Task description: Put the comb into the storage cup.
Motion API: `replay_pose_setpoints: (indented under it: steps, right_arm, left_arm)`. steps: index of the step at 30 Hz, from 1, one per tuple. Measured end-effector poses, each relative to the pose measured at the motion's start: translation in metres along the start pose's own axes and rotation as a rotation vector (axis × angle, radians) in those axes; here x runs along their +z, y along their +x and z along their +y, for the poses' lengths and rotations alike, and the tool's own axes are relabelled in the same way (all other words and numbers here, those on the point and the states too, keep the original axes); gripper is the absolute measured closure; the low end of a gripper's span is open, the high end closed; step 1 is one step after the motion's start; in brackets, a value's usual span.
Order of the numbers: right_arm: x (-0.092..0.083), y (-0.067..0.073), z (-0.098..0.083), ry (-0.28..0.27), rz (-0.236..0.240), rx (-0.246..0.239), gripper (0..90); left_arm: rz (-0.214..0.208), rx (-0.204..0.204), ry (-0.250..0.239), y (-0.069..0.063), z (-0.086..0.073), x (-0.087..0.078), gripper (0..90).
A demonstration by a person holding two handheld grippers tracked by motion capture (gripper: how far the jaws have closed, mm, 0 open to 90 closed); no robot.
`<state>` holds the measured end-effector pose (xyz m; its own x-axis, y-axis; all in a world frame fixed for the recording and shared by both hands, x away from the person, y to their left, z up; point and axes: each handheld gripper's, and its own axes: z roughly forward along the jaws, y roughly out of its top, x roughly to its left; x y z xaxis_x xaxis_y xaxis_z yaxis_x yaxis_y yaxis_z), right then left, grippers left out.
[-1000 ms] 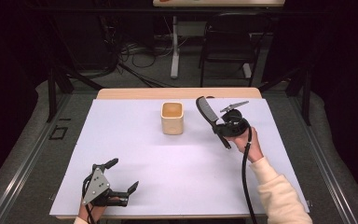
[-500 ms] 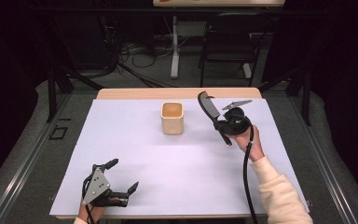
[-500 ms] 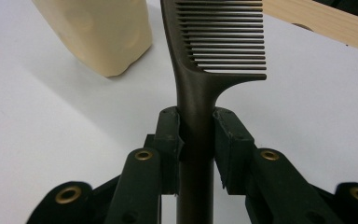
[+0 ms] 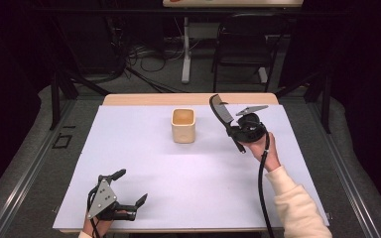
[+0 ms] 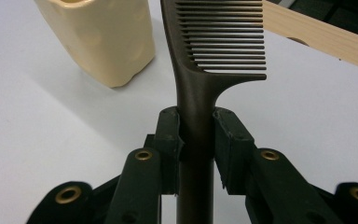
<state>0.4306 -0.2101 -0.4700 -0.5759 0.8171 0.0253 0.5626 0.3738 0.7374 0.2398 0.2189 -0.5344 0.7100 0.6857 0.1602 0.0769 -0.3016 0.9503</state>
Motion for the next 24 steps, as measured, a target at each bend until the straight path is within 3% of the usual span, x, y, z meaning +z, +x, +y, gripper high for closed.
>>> replay_pose_setpoints:
  steps: [24]
  right_arm:
    - [-0.003, 0.006, 0.022, -0.068, 0.003, -0.021, 72.9]
  left_arm:
    - [-0.003, -0.002, 0.001, 0.0, 0.0, 0.002, 0.3]
